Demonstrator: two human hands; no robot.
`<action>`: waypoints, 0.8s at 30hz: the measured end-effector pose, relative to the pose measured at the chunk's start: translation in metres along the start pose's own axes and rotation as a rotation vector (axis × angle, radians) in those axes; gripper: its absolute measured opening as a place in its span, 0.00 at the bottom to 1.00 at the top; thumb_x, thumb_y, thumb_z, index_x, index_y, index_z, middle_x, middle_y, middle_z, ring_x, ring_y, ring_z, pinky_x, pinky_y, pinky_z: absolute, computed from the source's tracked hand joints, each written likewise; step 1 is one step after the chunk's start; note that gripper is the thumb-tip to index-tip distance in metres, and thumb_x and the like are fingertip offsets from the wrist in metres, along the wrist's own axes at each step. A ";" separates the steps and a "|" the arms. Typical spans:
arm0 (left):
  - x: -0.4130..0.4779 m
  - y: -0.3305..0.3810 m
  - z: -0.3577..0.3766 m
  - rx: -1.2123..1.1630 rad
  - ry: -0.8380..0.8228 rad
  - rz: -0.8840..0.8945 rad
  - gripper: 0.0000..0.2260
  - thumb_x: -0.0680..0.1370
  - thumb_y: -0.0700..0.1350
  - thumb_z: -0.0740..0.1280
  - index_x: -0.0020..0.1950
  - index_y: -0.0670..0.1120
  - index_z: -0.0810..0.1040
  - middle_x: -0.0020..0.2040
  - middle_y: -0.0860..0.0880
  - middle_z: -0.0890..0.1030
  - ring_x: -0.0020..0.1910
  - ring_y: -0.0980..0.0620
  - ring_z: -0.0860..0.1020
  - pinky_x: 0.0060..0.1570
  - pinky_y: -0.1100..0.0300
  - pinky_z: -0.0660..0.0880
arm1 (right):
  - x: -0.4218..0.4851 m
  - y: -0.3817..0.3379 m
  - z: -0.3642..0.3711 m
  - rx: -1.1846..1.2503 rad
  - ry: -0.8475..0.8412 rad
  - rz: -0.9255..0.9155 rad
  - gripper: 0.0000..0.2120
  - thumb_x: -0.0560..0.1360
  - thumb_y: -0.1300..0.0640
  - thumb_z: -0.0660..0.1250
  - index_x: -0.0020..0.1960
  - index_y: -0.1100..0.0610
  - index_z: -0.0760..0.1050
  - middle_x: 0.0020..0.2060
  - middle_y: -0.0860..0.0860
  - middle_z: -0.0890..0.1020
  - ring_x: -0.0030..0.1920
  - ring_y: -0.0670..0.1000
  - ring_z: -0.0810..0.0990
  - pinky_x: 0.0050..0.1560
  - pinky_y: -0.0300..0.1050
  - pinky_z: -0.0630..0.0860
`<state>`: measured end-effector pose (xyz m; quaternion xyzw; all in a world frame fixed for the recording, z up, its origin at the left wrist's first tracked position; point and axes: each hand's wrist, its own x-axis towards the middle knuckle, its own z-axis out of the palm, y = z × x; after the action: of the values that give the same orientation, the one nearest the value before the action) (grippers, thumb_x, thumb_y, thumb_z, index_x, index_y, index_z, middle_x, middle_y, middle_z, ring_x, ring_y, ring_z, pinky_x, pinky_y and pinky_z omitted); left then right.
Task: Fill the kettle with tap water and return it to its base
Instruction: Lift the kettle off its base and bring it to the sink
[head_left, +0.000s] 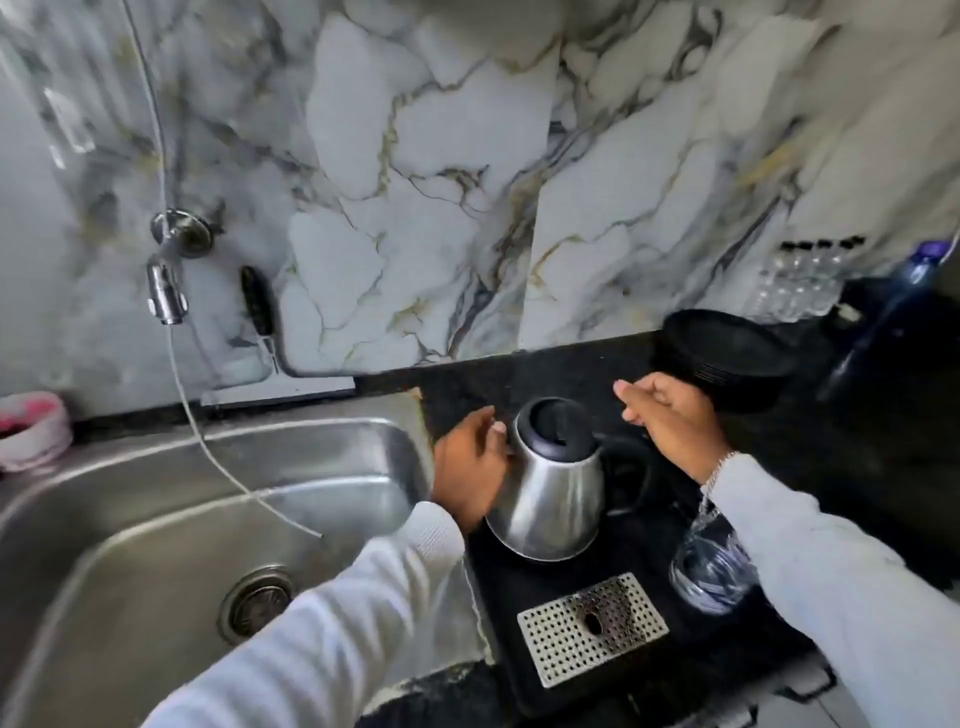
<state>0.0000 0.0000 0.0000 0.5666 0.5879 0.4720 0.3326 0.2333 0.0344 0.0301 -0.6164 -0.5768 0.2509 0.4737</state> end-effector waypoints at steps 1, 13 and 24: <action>-0.002 -0.004 0.006 -0.035 0.007 -0.024 0.18 0.79 0.45 0.62 0.68 0.42 0.74 0.64 0.42 0.80 0.65 0.45 0.77 0.68 0.52 0.71 | -0.003 0.005 0.000 -0.023 -0.017 0.034 0.16 0.75 0.49 0.70 0.38 0.61 0.79 0.30 0.56 0.81 0.37 0.52 0.79 0.40 0.44 0.73; -0.019 -0.003 0.013 -0.217 -0.025 -0.174 0.31 0.69 0.48 0.56 0.74 0.49 0.67 0.60 0.61 0.78 0.66 0.56 0.71 0.62 0.65 0.62 | -0.011 0.016 0.017 0.197 -0.140 0.297 0.29 0.73 0.43 0.67 0.18 0.59 0.72 0.13 0.55 0.70 0.16 0.55 0.68 0.31 0.49 0.70; 0.006 0.029 -0.085 -0.018 0.176 0.063 0.26 0.77 0.48 0.61 0.76 0.48 0.63 0.54 0.53 0.82 0.57 0.51 0.76 0.43 0.75 0.63 | 0.000 -0.066 0.082 0.387 -0.144 0.212 0.27 0.70 0.46 0.71 0.19 0.61 0.72 0.13 0.55 0.68 0.15 0.54 0.66 0.23 0.43 0.66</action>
<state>-0.0696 -0.0119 0.0558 0.5381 0.5924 0.5357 0.2695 0.1321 0.0511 0.0524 -0.5520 -0.4822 0.4485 0.5115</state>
